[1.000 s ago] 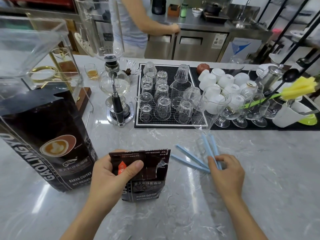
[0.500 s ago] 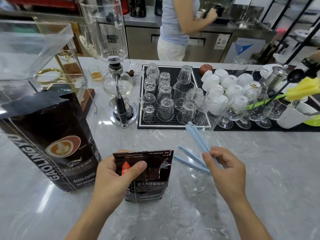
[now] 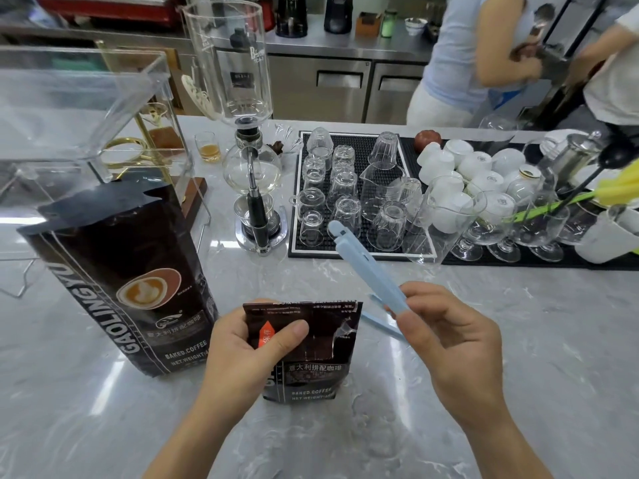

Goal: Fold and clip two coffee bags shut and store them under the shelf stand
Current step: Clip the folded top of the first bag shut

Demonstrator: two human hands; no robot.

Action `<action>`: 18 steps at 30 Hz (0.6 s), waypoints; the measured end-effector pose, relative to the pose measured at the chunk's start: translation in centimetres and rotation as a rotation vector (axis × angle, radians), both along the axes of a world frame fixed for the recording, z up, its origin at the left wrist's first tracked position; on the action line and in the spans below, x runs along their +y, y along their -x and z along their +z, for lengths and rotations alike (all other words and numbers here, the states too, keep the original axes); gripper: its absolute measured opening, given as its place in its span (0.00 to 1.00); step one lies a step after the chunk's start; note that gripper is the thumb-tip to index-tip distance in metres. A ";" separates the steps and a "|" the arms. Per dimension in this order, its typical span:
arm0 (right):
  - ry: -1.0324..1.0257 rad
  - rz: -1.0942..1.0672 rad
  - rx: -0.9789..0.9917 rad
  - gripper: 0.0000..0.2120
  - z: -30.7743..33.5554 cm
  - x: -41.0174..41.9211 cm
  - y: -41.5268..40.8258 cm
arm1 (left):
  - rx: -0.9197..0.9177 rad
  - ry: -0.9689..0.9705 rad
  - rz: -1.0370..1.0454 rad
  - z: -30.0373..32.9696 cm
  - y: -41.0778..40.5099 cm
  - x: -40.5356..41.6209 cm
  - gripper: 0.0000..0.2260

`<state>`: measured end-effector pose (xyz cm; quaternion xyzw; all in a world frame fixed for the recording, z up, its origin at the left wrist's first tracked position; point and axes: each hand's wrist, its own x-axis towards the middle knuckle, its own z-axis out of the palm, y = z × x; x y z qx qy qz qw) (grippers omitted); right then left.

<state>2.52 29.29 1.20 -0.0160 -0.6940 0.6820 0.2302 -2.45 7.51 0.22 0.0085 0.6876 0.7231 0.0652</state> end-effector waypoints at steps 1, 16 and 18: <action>-0.006 0.017 0.002 0.05 0.3 -0.2 0.0 | -0.002 -0.005 0.000 0.0 0.0 0.0 0.14; -0.287 0.055 0.037 0.06 0.8 -1.4 0.6 | -0.002 -0.013 -0.014 0.3 -0.2 -0.1 0.13; -0.262 0.060 0.046 0.06 0.8 -1.5 0.6 | 0.002 -0.011 -0.018 0.3 -0.2 -0.2 0.13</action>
